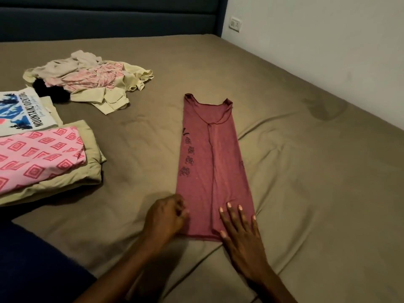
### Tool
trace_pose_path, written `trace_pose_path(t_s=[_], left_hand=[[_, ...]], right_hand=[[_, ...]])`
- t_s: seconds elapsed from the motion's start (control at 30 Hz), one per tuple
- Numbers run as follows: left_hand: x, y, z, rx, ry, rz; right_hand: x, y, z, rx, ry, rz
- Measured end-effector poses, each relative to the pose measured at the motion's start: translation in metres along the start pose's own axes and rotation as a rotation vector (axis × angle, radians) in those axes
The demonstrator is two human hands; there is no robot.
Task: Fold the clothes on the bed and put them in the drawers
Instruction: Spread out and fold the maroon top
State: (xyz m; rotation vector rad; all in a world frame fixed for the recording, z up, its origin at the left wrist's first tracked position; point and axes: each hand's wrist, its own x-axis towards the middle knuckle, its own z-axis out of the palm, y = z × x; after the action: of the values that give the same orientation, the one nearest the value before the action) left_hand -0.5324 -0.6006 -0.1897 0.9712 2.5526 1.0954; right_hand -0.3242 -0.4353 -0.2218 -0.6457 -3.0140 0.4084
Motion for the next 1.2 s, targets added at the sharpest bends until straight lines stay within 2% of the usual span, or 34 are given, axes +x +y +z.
trace_pose_path(t_s=[0.03,0.1,0.17,0.2,0.23,0.33,0.43,0.5,0.53,0.6,0.67,0.77,0.83,0.87,0.97,1.13,1.2], left_hand=[[0.000,-0.012,-0.012,0.136,0.106,0.148],[0.005,-0.030,-0.025,0.293,0.117,0.350],[0.013,-0.042,-0.026,0.365,0.029,0.498],[0.016,-0.045,-0.022,0.368,-0.001,0.565],[0.019,-0.049,-0.019,0.352,-0.029,0.611],[0.031,-0.061,-0.012,0.300,-0.128,0.649],[0.040,-0.075,-0.016,0.241,-0.165,0.675],[0.042,-0.071,-0.017,0.185,-0.129,0.722],[0.045,-0.064,-0.019,0.108,-0.108,0.691],[0.060,-0.038,-0.029,-0.228,-0.127,0.443],[0.089,-0.008,-0.046,-0.545,-0.254,0.186],[0.145,0.031,-0.063,-0.739,-0.289,-0.191],[0.169,0.034,-0.057,-0.806,-0.284,-0.471],[0.178,0.031,-0.052,-0.800,-0.307,-0.549],[0.180,0.014,-0.033,-0.710,-0.366,-0.598],[0.172,-0.009,-0.015,-0.606,-0.233,-0.475],[0.170,-0.017,-0.016,-0.578,-0.238,-0.441]], right_hand=[[-0.006,0.003,-0.012,0.164,0.002,-0.040],[-0.008,0.026,-0.039,0.487,0.044,-0.052],[0.000,0.059,-0.059,0.448,0.228,-0.064],[0.006,0.077,-0.063,0.409,0.263,-0.048],[0.012,0.090,-0.062,0.412,0.253,-0.029],[0.026,0.106,-0.048,0.659,0.086,0.050],[0.041,0.107,-0.049,0.648,-0.001,-0.052],[0.054,0.111,-0.059,0.668,-0.082,-0.123],[0.063,0.112,-0.066,0.690,-0.133,-0.160],[0.079,0.108,-0.086,0.764,-0.226,-0.195],[0.106,0.096,-0.113,0.929,-0.226,-0.091],[0.168,0.080,-0.139,1.203,-0.068,0.295],[0.203,0.081,-0.130,1.337,-0.092,0.568],[0.215,0.084,-0.121,1.335,-0.119,0.644],[0.221,0.093,-0.098,1.302,-0.114,0.720],[0.202,0.089,-0.083,1.311,-0.055,0.703],[0.197,0.088,-0.076,1.272,0.034,0.676]])
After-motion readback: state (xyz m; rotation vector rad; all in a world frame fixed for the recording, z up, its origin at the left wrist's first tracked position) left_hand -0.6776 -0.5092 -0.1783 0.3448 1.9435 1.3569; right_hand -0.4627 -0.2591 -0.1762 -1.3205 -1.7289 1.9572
